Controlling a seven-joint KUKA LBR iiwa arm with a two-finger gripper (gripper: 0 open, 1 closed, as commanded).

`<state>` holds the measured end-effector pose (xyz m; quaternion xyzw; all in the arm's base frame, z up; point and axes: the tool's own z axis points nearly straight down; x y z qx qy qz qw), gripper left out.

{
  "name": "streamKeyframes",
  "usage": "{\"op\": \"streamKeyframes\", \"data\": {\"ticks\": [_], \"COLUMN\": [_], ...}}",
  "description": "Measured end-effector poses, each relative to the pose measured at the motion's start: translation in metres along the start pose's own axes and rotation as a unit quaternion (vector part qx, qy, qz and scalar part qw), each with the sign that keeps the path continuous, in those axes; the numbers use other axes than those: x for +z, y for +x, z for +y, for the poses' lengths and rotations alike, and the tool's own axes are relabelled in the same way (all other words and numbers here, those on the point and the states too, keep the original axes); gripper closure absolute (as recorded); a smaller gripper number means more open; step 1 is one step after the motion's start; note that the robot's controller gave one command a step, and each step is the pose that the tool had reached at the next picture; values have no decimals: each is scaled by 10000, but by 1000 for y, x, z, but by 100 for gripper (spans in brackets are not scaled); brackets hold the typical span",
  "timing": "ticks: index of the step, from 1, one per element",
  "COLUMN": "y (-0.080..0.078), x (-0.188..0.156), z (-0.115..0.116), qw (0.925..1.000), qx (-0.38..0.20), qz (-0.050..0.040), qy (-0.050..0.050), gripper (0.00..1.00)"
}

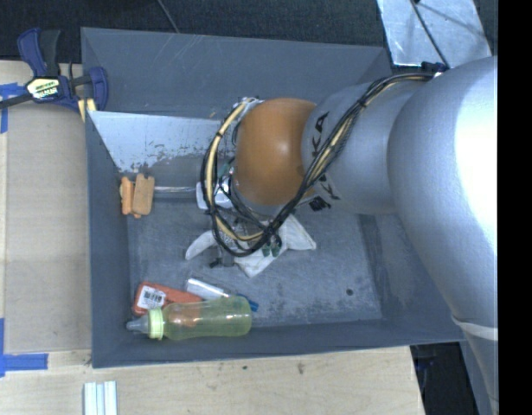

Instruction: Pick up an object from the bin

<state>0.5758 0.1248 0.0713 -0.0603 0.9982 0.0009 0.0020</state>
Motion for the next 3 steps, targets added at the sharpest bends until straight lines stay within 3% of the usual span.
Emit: {"op": "streamKeyframes", "data": {"ticks": [1, 2, 3], "y": [17, 17, 13], "x": [-117, -117, -216], "z": [-13, -13, 10], "qw": [9999, 9999, 9994], "qx": [-161, -159, -347], "qz": [6, 7, 7], "qy": [6, 5, 6], "gripper": [100, 100, 100]}}
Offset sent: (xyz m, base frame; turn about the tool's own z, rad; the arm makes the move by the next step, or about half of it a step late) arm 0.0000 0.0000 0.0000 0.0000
